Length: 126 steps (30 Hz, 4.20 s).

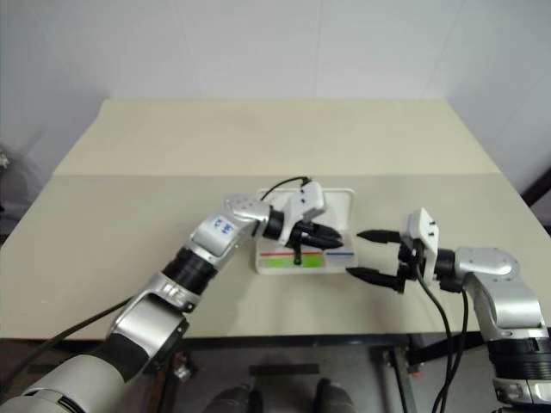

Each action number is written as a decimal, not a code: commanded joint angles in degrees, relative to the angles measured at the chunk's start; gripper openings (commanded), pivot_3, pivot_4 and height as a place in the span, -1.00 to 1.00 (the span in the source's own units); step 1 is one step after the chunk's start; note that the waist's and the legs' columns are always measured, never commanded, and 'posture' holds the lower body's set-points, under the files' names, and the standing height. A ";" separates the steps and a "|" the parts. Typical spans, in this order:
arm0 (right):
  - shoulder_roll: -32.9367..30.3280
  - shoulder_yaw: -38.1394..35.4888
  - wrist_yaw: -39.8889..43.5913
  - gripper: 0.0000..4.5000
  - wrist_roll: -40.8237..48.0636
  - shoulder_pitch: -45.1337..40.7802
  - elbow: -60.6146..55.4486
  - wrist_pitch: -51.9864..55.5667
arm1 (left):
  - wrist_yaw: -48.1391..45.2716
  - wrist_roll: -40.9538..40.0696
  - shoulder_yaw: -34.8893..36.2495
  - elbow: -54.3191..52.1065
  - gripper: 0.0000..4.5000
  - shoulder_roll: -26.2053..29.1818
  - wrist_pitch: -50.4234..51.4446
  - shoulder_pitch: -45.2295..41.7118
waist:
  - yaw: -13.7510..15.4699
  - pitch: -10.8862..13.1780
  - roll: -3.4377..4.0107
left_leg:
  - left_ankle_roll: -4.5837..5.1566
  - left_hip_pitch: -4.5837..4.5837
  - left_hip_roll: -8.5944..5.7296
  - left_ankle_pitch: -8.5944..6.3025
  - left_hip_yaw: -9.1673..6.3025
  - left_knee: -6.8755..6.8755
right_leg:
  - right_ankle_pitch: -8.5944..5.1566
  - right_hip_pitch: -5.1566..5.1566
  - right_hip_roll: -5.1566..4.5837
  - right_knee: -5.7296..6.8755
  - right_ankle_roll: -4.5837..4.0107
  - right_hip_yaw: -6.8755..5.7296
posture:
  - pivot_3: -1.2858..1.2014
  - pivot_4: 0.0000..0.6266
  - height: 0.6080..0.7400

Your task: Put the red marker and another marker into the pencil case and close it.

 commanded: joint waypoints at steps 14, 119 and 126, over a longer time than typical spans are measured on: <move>-1.48 -3.23 -1.04 1.00 0.89 2.12 -1.50 -2.14 | -3.03 4.24 -0.18 8.50 -0.84 -4.06 -5.44 -4.62 | 0.04 0.00 0.00 | 0.04 -0.02 -0.01 -0.02 0.00 0.01 | 0.01 0.00 -0.02 -0.05 0.01 0.00 | 0.03 -0.52 1.00; 1.05 -1.40 0.06 1.00 0.43 -8.71 5.62 -6.50 | -3.69 -3.68 28.30 38.87 -0.85 22.20 -30.05 -9.31 | -1.53 0.00 0.03 | 0.07 0.06 0.02 -0.03 0.73 0.02 | 0.11 -0.03 -0.01 0.03 0.12 0.10 | 0.03 -0.52 1.00; 0.17 -4.14 -1.20 1.00 5.53 -11.19 3.64 1.23 | 0.09 -2.10 29.22 46.34 -0.99 19.92 -33.76 -11.93 | -1.56 0.00 0.03 | 0.07 0.06 0.06 -0.04 0.75 0.02 | 0.12 -0.06 -0.03 0.04 0.14 0.12 | 0.03 -0.52 1.00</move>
